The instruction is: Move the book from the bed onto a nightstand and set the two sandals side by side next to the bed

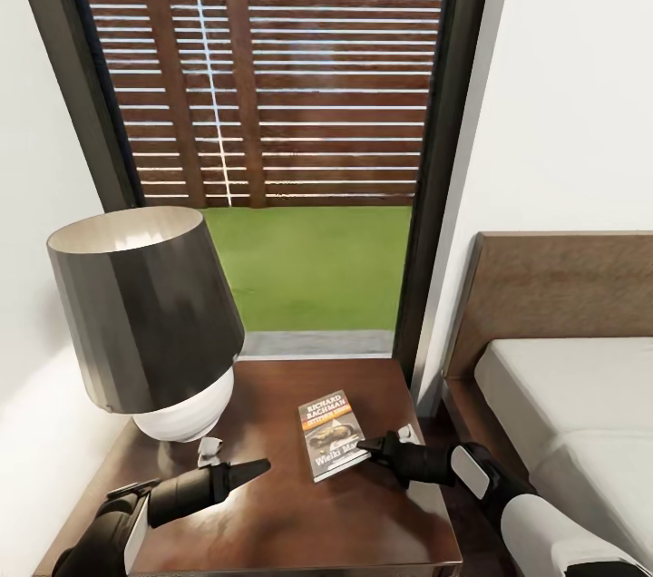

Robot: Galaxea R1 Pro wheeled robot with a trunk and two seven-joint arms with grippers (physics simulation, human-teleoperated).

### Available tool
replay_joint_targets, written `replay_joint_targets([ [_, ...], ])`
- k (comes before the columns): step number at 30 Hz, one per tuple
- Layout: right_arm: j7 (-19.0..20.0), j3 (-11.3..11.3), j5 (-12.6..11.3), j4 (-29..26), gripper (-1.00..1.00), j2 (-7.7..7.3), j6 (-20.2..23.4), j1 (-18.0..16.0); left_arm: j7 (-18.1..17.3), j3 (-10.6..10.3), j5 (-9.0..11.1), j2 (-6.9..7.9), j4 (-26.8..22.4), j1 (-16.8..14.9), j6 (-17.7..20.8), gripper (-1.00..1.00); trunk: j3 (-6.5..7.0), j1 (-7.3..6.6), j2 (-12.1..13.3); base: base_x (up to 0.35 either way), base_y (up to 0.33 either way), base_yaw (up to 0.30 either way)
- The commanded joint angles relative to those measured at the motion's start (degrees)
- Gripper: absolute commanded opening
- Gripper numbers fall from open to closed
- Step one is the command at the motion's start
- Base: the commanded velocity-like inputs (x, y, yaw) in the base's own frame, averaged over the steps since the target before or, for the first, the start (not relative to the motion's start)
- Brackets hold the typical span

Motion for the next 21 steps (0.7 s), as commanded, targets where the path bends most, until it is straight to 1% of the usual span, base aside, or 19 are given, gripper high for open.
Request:
replay_joint_targets([
  [1, -4.44, 1.1, 1.86, 0.12, -1.0, -0.08, -0.74, 0.0, -0.45, 0.28, -0.6, -0.06, -0.05, -0.05, 0.61, 1.0, -0.06, 0.0, -0.02, 0.0, 0.0, 0.0],
  [15, -4.44, 1.08, 1.86, 0.12, -1.0, -0.08, -0.75, 0.0, -0.45, 0.29, -0.6, -0.06, -0.05, -0.05, 0.61, 1.0, -0.06, 0.0, -0.02, 0.0, 0.0, 0.0],
  [19, -4.44, 1.07, 1.86, 0.12, -1.0, -0.08, -0.74, 0.0, -0.45, 0.21, -0.6, -0.06, -0.05, -0.05, 0.61, 1.0, 0.82, -0.11, 0.04, 0.0, 0.0, 0.0],
  [21, -4.44, 1.05, 1.87, 0.12, -1.0, -0.08, -0.75, 0.0, -0.44, 0.18, -0.6, -0.06, -0.05, -0.05, 0.61, 1.0, 0.82, -0.11, 0.04, 0.0, 0.0, 0.0],
])
